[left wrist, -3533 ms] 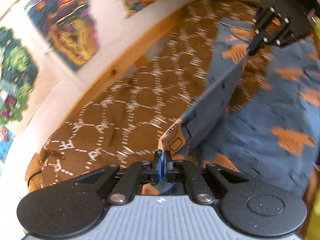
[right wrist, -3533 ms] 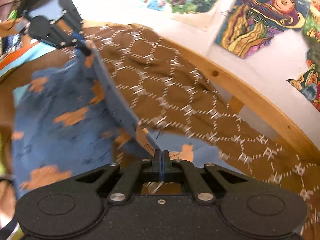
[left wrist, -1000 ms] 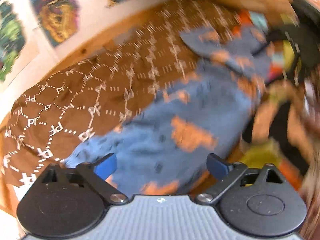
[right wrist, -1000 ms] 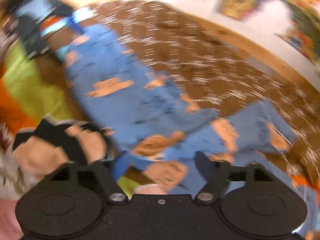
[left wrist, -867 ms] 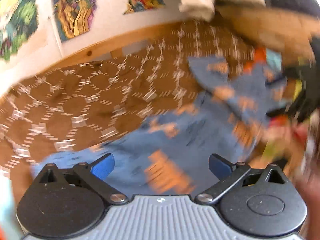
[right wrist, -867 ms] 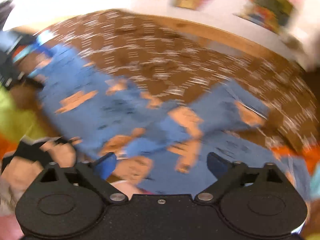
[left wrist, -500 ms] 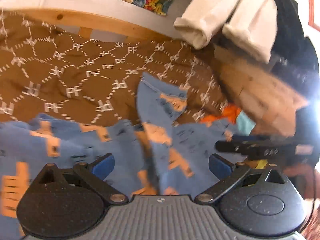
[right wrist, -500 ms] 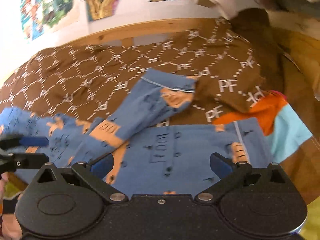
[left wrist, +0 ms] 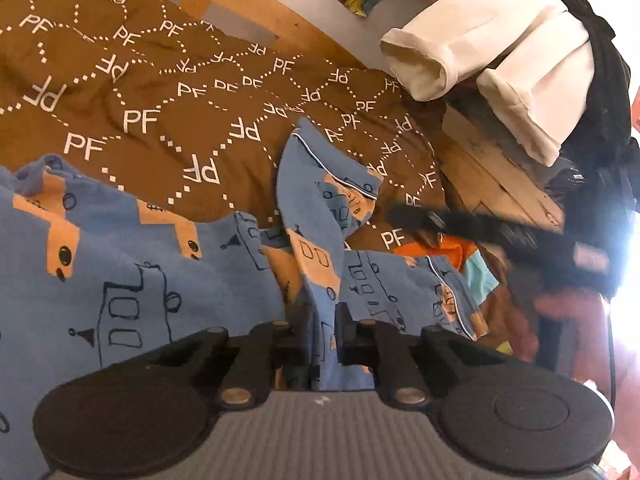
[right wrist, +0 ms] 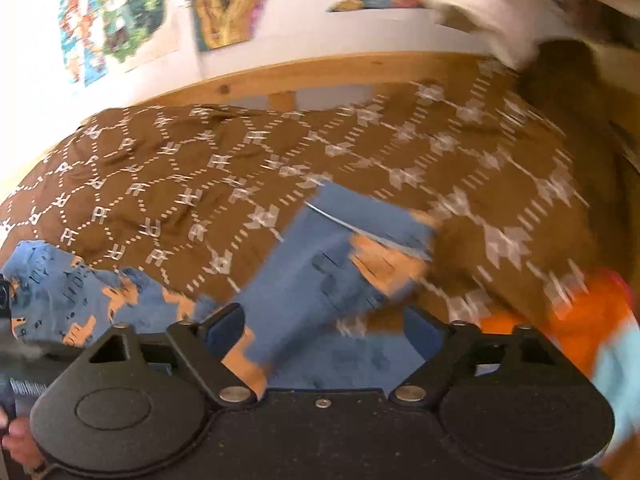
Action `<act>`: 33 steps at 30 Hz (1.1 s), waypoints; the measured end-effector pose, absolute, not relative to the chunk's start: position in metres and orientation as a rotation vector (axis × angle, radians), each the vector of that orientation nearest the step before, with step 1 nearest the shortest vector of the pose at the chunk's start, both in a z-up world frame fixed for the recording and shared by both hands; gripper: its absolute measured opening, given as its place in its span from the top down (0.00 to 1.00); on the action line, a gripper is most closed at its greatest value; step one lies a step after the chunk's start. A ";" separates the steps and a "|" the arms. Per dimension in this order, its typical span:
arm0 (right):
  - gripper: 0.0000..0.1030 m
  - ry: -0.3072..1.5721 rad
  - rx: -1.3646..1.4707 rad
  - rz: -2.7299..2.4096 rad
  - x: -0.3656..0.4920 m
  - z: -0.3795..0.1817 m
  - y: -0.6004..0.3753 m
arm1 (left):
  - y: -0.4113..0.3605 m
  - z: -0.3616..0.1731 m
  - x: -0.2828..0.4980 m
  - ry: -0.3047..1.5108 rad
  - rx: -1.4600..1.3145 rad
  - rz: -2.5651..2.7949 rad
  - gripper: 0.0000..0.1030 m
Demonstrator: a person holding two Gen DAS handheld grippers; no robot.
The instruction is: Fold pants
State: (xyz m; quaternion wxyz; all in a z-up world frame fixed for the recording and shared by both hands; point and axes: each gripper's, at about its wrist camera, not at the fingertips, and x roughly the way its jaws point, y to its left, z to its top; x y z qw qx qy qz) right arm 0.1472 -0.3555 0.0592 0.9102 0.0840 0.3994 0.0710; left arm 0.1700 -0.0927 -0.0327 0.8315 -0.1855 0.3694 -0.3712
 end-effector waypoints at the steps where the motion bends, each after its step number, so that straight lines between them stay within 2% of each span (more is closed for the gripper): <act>1: 0.24 0.831 0.155 0.163 0.159 0.060 -0.350 | -0.092 -0.033 0.170 0.783 -0.397 -0.790 0.93; 5: 0.28 0.847 0.067 0.186 0.208 0.061 -0.321 | -0.093 -0.035 0.172 0.791 -0.388 -0.782 0.96; 12: 0.49 0.941 0.027 0.053 0.272 0.046 -0.299 | -0.097 -0.038 0.171 0.804 -0.372 -0.784 0.97; 18: 0.50 1.021 0.200 -0.028 0.295 0.022 -0.313 | -0.097 -0.037 0.170 0.797 -0.361 -0.784 0.97; 20: 0.56 1.026 0.208 -0.048 0.296 0.019 -0.313 | -0.097 -0.037 0.170 0.798 -0.365 -0.783 0.97; 22: 0.73 1.030 0.169 -0.082 0.296 0.018 -0.310 | -0.096 -0.037 0.170 0.798 -0.366 -0.782 0.97; 26: 0.90 1.034 0.163 -0.110 0.296 0.015 -0.315 | -0.095 -0.037 0.168 0.790 -0.353 -0.780 0.97; 27: 0.97 1.029 0.174 -0.112 0.295 0.015 -0.317 | -0.095 -0.036 0.167 0.786 -0.346 -0.779 0.97; 33: 0.99 0.891 0.264 -0.099 0.261 0.034 -0.331 | -0.098 -0.028 0.162 0.765 -0.305 -0.775 0.98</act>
